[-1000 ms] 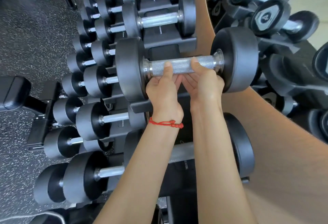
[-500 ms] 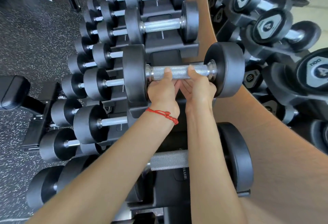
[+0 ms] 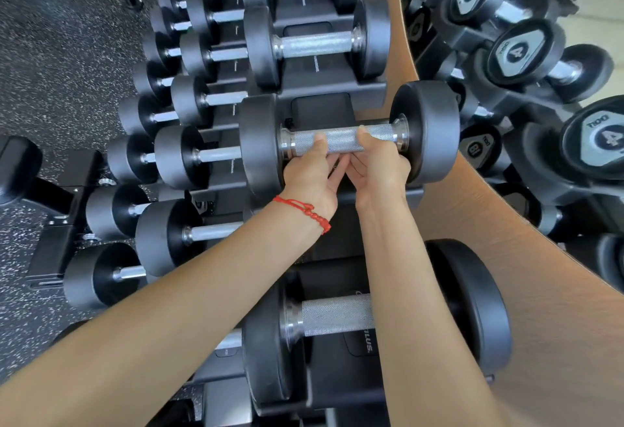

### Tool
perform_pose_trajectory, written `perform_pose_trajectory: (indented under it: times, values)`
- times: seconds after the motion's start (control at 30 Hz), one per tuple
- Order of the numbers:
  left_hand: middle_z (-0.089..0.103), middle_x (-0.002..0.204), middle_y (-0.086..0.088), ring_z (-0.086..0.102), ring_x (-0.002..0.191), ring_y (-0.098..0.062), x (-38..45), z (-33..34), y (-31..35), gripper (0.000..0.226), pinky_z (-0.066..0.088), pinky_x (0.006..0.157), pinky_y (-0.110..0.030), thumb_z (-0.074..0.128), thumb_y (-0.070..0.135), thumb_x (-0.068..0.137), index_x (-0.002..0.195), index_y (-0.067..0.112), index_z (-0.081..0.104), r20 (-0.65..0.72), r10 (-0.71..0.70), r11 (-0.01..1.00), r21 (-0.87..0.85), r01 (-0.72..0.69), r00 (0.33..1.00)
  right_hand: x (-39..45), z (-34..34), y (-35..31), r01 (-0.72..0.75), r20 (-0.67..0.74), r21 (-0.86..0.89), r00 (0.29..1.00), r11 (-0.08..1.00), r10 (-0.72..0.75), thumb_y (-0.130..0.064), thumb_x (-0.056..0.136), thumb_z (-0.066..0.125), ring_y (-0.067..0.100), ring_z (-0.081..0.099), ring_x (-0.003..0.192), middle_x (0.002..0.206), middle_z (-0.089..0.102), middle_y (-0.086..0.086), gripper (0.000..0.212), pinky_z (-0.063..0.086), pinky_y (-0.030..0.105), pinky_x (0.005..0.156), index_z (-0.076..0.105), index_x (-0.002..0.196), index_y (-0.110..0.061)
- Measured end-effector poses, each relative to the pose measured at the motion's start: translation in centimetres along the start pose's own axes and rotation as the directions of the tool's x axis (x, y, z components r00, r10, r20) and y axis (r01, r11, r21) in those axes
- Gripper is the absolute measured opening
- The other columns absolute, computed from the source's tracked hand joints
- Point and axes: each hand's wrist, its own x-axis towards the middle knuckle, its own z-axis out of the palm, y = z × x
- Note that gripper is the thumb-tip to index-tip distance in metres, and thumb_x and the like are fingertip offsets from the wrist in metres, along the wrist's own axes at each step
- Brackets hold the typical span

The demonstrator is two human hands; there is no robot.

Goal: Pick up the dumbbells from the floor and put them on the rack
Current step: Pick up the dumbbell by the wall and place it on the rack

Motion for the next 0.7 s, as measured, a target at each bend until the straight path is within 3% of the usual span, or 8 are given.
perform_pose_trajectory:
  times: [0.17,0.33,0.7]
  values:
    - [0.060,0.121,-0.018,0.060,0.111,-0.026,1.4,-0.2,-0.2,0.025,0.051,0.086,-0.032,0.052,0.012,0.092,0.115,0.001,0.053,-0.044,-0.030,1.000,0.007,0.030,0.999,0.9,0.2,0.2,-0.061,-0.026,-0.020,0.998,0.998,0.060,-0.005,0.083,0.062,0.019,0.064,0.069,0.078,0.065,0.010,0.011,0.055,0.026,0.072,0.056,0.074,-0.009]
    - [0.061,0.121,-0.017,0.062,0.108,-0.025,2.2,-0.6,-0.4,0.025,0.053,0.085,-0.033,0.053,0.013,0.092,0.115,0.003,0.052,-0.102,-0.070,0.998,-0.001,0.070,0.992,1.6,0.1,0.7,-0.112,-0.031,-0.036,0.993,0.993,0.111,-0.003,0.083,0.062,0.021,0.063,0.072,0.086,0.065,0.013,0.005,0.054,0.027,0.071,0.057,0.082,-0.005]
    - [0.060,0.123,-0.018,0.060,0.111,-0.025,2.4,-0.7,-0.4,0.025,0.052,0.087,-0.035,0.052,0.015,0.092,0.115,0.004,0.051,-0.072,-0.071,0.997,0.003,0.072,0.995,2.5,0.1,0.9,-0.144,-0.033,-0.031,0.989,0.989,0.143,-0.007,0.082,0.065,0.023,0.065,0.077,0.087,0.065,0.013,0.009,0.054,0.035,0.082,0.056,0.083,-0.007]
